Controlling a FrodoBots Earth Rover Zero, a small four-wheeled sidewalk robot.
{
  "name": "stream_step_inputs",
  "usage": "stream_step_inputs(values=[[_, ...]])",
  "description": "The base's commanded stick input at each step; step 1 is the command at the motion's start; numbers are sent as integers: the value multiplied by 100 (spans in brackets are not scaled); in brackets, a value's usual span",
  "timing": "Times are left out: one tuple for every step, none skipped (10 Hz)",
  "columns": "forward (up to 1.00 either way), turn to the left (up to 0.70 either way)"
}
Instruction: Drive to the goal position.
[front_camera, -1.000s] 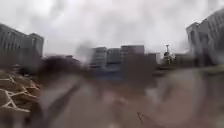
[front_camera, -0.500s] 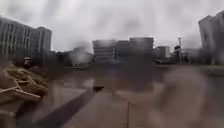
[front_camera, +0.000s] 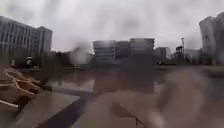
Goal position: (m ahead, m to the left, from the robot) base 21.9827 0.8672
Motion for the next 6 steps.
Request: stream_step_inputs(values=[[100, 0], [100, 0], [100, -8], [100, -25], [100, -3], [100, 0]])
